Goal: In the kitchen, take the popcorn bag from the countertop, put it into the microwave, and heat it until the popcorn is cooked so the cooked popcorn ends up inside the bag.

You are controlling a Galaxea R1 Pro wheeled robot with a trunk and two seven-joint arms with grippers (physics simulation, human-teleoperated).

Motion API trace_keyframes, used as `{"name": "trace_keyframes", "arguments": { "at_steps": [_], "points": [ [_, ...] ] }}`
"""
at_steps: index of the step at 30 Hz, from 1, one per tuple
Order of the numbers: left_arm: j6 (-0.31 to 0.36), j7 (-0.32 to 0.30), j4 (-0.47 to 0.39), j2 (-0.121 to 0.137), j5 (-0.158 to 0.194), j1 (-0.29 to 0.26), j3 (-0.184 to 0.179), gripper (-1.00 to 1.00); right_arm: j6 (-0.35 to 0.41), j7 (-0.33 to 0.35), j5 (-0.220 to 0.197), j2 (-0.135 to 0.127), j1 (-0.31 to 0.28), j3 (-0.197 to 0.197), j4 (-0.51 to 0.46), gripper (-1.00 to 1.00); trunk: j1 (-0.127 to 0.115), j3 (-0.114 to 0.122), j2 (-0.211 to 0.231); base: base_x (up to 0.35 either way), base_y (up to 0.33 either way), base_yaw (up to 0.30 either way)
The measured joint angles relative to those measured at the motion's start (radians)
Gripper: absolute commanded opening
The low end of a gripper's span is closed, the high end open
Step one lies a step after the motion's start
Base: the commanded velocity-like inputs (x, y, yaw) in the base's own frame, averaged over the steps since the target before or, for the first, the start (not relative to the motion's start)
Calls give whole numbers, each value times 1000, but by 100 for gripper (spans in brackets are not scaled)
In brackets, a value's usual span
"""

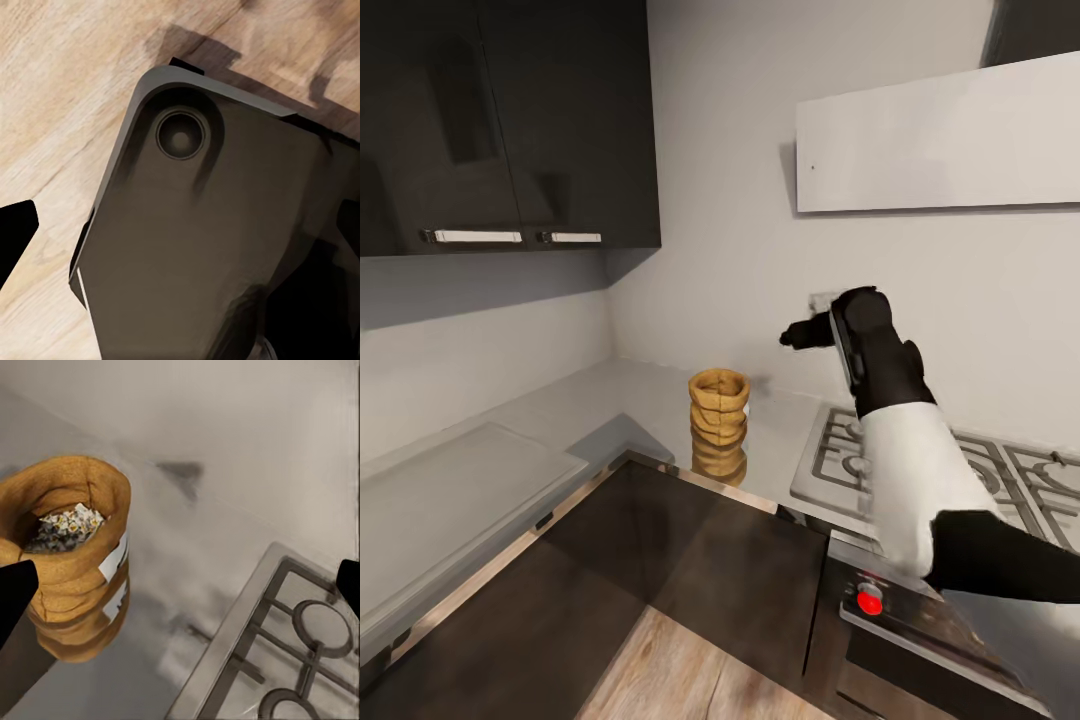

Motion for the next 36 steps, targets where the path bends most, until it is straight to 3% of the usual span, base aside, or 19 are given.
{"name": "trace_keyframes", "arguments": {
  "at_steps": [5, 7, 12, 16, 26, 29, 31, 33, 36],
  "points": [
    [0, 0, 0, 0, 0, 0, 0, 100, 0, -1, -4, -8, -191, -21, 272, 100, 0, 0, 0, 0, 0, 0],
    [0, 0, 0, 0, 0, 0, 0, 100, 0, -2, -4, -6, -225, -53, 345, 100, 0, 0, 0, 0, 0, 0],
    [-1, 0, 0, 0, 5, 0, 3, 100, 0, -8, -5, 6, -241, -121, 479, 100, 0, 0, 0, 0, 0, 0],
    [-1, 0, 0, 1, 8, 0, 4, 100, 0, -12, -2, 6, -242, -160, 498, 100, 0, 0, 0, 0, 0, 0],
    [0, 0, -1, 0, 11, 0, 6, 100, 0, -32, 2, 8, -242, -161, 504, 100, 0, 0, 0, 0, 0, 0],
    [0, 0, -1, 0, 12, 0, 6, 100, 0, -82, 3, 7, -242, -164, 512, 100, 0, 0, 0, 0, 0, 0],
    [0, 0, -1, 0, 12, 0, 7, 100, 0, -173, -1, 18, -242, -170, 514, 100, 0, 0, 0, 0, 0, 0],
    [0, 0, -1, 0, 12, 0, 7, 100, 0, -219, -3, 29, -242, -184, 513, 100, 0, 0, 0, 0, 0, 0],
    [-1, 0, -1, 0, 12, 0, 7, 100, 0, -235, -4, 29, -242, -218, 513, 100, 0, 0, 0, 0, 0, 0]
  ]
}}
